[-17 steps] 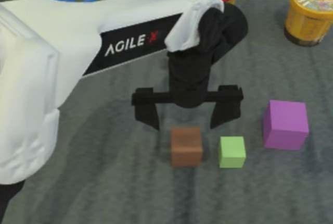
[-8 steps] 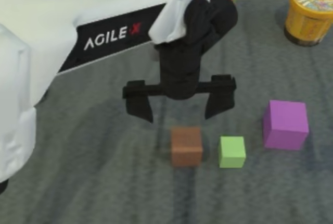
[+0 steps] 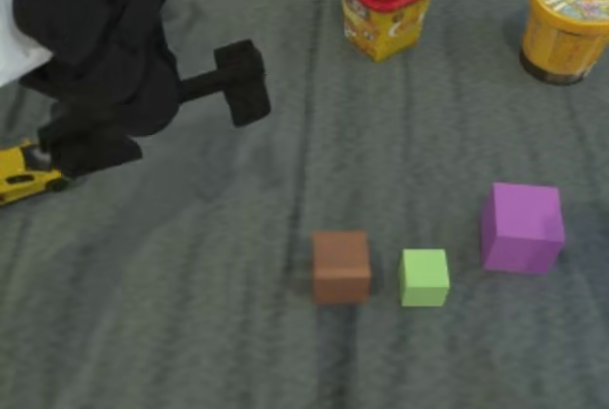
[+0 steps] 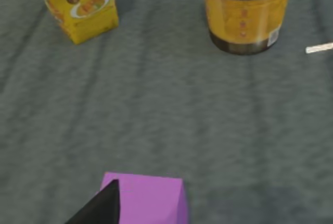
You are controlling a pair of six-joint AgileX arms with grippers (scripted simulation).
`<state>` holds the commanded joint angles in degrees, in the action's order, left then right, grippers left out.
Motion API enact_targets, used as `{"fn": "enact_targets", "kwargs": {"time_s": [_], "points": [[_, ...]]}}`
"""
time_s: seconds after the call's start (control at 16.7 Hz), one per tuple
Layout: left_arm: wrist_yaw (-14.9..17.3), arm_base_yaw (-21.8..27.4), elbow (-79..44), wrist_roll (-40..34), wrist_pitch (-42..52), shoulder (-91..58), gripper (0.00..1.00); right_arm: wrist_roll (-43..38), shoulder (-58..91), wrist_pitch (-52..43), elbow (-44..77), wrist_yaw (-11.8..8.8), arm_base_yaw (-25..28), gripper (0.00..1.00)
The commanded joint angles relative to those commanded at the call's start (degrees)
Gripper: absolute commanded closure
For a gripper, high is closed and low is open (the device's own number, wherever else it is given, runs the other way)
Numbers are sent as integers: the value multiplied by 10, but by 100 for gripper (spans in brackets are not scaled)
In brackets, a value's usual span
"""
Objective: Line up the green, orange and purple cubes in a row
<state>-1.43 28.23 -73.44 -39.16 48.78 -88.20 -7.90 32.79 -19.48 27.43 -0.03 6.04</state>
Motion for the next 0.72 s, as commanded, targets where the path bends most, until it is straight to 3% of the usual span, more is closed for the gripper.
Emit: {"fn": "enact_targets", "kwargs": {"time_s": [0.42,0.72], "points": [[-2,-160,380,149,-222,451,0,-78,412,-217,262,1,54,0],[4,-240,591,276,-365,692,0,-126,648,-342,427,0,87,0]]}}
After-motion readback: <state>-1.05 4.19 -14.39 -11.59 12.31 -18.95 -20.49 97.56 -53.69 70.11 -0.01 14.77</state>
